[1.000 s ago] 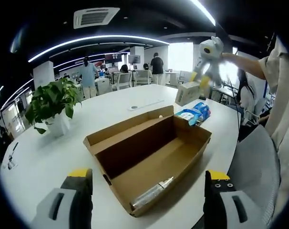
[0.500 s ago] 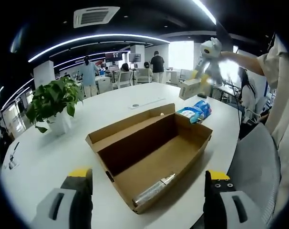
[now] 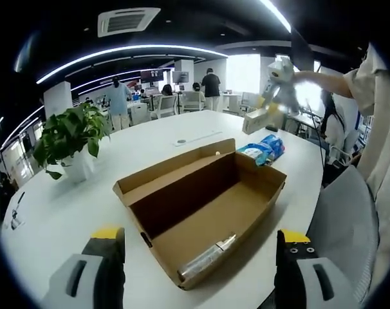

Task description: Operate the shoe box by opening the lid, removing the specified soft item, and placing it in the target area until the item is outside and the box remains undamaged.

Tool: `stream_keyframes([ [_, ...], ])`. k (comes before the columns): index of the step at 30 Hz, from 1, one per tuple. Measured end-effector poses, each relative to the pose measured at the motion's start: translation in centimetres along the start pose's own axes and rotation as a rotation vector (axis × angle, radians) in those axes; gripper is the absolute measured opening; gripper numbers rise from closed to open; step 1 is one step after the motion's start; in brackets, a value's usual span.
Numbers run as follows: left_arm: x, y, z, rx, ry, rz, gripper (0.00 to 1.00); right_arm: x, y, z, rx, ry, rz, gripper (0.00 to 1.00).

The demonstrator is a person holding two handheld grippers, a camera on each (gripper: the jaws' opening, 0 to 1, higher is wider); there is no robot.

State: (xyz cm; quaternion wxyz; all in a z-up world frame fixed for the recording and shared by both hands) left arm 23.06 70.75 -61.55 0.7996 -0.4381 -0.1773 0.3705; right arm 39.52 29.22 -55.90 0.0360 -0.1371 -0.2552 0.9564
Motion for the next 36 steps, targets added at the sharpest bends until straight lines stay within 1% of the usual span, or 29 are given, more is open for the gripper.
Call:
stream_keyframes([
  [2, 0.0, 0.1, -0.1, 0.006, 0.002, 0.002, 1.00, -0.2, 0.4, -0.2, 0.005, 0.002, 0.000, 0.15],
  [12, 0.3, 0.5, -0.2, 0.022, -0.002, 0.007, 1.00, -2.2, 3.4, -1.4, 0.060, 0.012, -0.020, 0.15],
  [20, 0.6, 0.7, -0.5, 0.033, -0.005, 0.013, 0.99, -3.6, 6.3, -2.5, 0.117, 0.018, -0.039, 0.15],
  [24, 0.7, 0.9, -0.6, 0.040, -0.006, 0.017, 0.99, -4.1, 7.6, -3.0, 0.146, 0.010, -0.048, 0.15],
  [36, 1.0, 1.2, -1.0, 0.063, -0.005, 0.023, 0.98, -5.3, 10.8, -4.7, 0.204, -0.003, -0.085, 0.15],
])
Point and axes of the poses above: the point that each gripper's makers call its tool centre point, and the gripper's own axes: z roughly backward along the fingers, x roughly to its left, y roughly out of its underside, the point moved 6 cm from there along z, roughly backward along the fingers, and after that the axes turned 4 degrees about y, right-handed, at the moved point
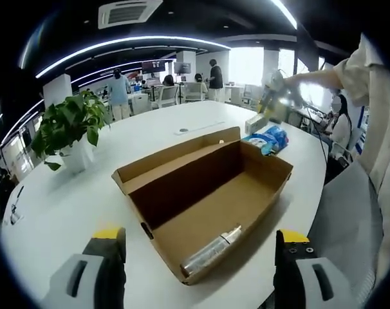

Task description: Operate the shoe box by opening the lid, removing the specified soft item, and placing it in the target area until the item is outside and the box remains undamaged.

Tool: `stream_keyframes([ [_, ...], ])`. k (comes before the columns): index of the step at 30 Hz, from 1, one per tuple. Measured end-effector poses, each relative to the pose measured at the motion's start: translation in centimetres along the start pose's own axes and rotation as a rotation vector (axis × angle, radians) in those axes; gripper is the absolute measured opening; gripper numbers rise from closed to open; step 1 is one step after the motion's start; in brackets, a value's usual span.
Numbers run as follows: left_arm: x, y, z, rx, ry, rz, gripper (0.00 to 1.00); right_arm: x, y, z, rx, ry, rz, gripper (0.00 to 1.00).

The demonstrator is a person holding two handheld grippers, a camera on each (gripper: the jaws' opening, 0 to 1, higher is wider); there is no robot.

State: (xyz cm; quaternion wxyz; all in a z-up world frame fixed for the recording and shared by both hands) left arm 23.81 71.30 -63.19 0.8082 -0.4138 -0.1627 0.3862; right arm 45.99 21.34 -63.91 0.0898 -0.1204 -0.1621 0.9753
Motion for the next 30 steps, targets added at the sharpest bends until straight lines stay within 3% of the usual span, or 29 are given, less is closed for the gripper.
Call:
stream_keyframes([
  [11, 0.1, -0.1, -0.1, 0.009, -0.005, 0.001, 0.98, -0.5, 2.0, -1.7, 0.045, -0.021, -0.011, 0.15],
  [27, 0.0, 0.2, -0.2, 0.025, -0.006, 0.005, 0.98, -0.6, 5.1, -3.1, 0.168, -0.043, 0.106, 0.15],
  [30, 0.0, 0.5, -0.1, 0.026, -0.010, 0.012, 0.98, -0.7, 5.1, -3.0, 0.160, -0.043, 0.101, 0.16],
])
Point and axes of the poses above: the point that each gripper's makers call its tool centre point, and the gripper's own axes: z roughly backward along the fingers, x roughly to its left, y roughly out of its underside, the point moved 6 cm from there along z, roughly backward along the fingers, and after that the axes turned 4 degrees about y, right-handed, at the moved point
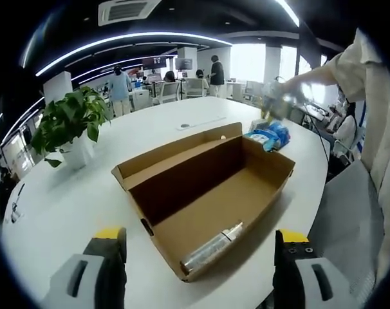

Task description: Operate the shoe box by opening the lid, removing the specified soft item, and placing it in the target area until the item is outside and the box remains undamaged.

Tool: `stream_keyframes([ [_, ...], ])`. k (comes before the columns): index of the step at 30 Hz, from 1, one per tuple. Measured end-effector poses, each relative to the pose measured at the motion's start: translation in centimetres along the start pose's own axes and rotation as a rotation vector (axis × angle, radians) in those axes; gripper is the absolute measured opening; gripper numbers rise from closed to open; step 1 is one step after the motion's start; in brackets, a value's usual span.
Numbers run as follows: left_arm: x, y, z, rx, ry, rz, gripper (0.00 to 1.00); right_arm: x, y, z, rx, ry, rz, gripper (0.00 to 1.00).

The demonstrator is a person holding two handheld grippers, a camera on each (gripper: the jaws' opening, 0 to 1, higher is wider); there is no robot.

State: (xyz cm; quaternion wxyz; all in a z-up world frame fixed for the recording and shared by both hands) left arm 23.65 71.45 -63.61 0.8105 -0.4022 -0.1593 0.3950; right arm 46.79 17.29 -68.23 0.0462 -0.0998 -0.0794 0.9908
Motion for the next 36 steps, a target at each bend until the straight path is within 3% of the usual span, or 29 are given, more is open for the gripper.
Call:
stream_keyframes([
  [22, -0.30, 0.28, 0.00, 0.007, 0.007, -0.004, 0.97, 0.22, 0.81, 0.15, 0.062, -0.006, 0.106, 0.16],
  [36, 0.19, 0.61, -0.06, 0.016, 0.021, -0.007, 0.97, 0.03, 0.77, 0.31, 0.057, 0.022, 0.082, 0.17],
])
Point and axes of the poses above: the point that each gripper's makers call its tool centre point, and the gripper's own axes: z roughly backward along the fingers, x roughly to its left, y roughly out of its underside, the point moved 6 cm from there along z, roughly backward along the fingers, and after that the axes turned 4 degrees about y, right-handed, at the moved point
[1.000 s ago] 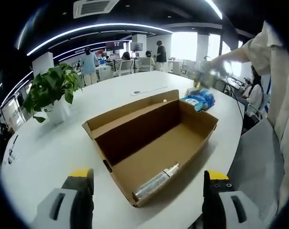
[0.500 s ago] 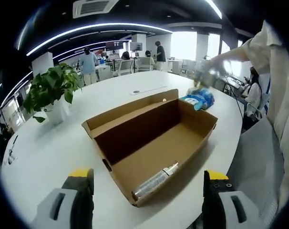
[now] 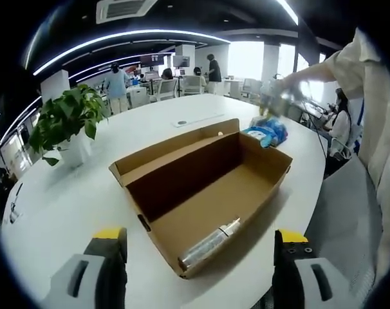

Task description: Operate the shoe box by opening the lid, removing the specified soft item, and placing it in the target area until the item is outside and the box remains undamaged.

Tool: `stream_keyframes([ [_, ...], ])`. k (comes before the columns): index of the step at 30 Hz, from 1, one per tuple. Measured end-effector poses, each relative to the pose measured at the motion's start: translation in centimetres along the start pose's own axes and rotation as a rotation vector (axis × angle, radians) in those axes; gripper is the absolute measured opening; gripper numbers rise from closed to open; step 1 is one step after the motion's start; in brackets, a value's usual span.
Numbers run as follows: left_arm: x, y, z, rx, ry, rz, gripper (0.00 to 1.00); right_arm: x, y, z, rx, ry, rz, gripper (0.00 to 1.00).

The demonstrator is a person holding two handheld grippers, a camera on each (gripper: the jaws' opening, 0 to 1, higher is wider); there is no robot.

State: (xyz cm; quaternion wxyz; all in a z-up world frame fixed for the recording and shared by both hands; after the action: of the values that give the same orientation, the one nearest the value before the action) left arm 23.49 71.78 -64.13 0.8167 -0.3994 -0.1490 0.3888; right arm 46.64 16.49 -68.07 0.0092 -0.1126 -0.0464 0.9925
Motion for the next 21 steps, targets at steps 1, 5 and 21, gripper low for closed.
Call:
stream_keyframes([
  [1, 0.0, 0.0, 0.0, -0.002, 0.001, -0.002, 0.97, -0.1, 0.0, 0.0, -0.001, 0.005, 0.003, 0.18],
  [5, 0.2, -0.2, -0.1, -0.002, 0.004, -0.009, 0.96, -0.3, -0.2, 0.3, -0.006, 0.019, 0.000, 0.21],
  [21, 1.3, -1.6, -0.2, 0.004, -0.011, -0.043, 0.94, -1.6, -2.6, 4.0, -0.156, 0.148, -0.165, 0.48],
])
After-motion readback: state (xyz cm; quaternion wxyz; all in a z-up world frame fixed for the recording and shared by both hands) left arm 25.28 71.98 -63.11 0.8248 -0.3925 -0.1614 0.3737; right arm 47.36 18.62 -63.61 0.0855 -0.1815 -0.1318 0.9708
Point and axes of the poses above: the point that each gripper's makers call its tool centre point, and the gripper's own axes: z roughly backward along the fingers, x roughly to its left, y roughly out of its underside, the point moved 6 cm from there along z, roughly backward along the fingers, and after that the axes turned 4 degrees about y, right-handed, at the moved point
